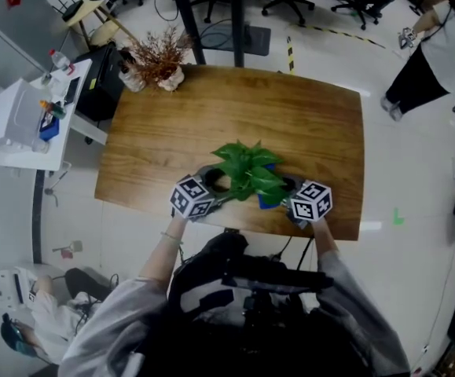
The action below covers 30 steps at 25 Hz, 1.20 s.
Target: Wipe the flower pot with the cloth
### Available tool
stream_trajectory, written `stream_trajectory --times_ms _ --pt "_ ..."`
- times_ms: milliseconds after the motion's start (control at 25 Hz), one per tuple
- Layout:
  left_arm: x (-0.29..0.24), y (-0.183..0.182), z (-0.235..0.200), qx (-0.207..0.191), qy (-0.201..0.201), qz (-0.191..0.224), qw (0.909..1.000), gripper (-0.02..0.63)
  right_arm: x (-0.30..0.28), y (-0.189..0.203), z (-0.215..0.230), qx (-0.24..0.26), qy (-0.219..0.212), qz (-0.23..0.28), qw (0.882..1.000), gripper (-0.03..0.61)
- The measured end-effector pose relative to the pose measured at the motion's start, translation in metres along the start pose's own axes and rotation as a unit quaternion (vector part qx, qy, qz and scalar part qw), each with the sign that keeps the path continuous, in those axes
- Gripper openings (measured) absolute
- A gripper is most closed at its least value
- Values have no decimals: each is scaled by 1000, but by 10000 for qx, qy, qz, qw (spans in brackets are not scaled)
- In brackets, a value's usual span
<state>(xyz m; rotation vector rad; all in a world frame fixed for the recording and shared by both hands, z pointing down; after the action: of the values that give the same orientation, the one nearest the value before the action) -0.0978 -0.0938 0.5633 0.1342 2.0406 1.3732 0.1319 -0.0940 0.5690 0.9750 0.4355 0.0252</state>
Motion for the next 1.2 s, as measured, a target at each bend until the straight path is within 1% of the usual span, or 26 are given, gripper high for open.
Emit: stream_trajectory --times_ms 160,280,520,680,800,880,1040,1200 --pt "-1 -3 -6 -86 196 -88 9997 313 -3 5 -4 -123 23 -15 9999 58" --pt "-1 -4 -7 -122 257 -124 9995 313 -6 10 -7 -185 46 -18 9998 58" --pt "-1 -2 -8 43 192 -35 9998 314 -11 16 -10 -300 119 -62 9995 58" --pt "0 0 -6 139 116 -10 9998 314 -9 16 -10 -426 243 12 9988 58" --pt "2 4 -1 115 46 -84 9999 314 -6 17 -12 -492 495 123 9975 58" --pt "4 8 2 169 -12 -58 9998 313 -3 19 -13 -549 717 230 9956 58" --pt "9 12 4 404 -282 143 9987 313 3 21 -17 -675 1159 432 9900 57" --pt "15 14 7 586 -537 307 9964 313 10 23 -21 -816 1422 594 9847 57"
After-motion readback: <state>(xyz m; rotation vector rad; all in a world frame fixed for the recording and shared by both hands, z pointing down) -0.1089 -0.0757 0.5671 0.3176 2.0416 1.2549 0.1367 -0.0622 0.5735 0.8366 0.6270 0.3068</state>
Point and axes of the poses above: the fingertips, and each gripper's own axes: x backward along the fingers, z to its right, y out of its underside, the point moved 9 cm from there along x, backward along the fingers, and after that the axes turned 8 degrees about -y, right-handed, at the moved point
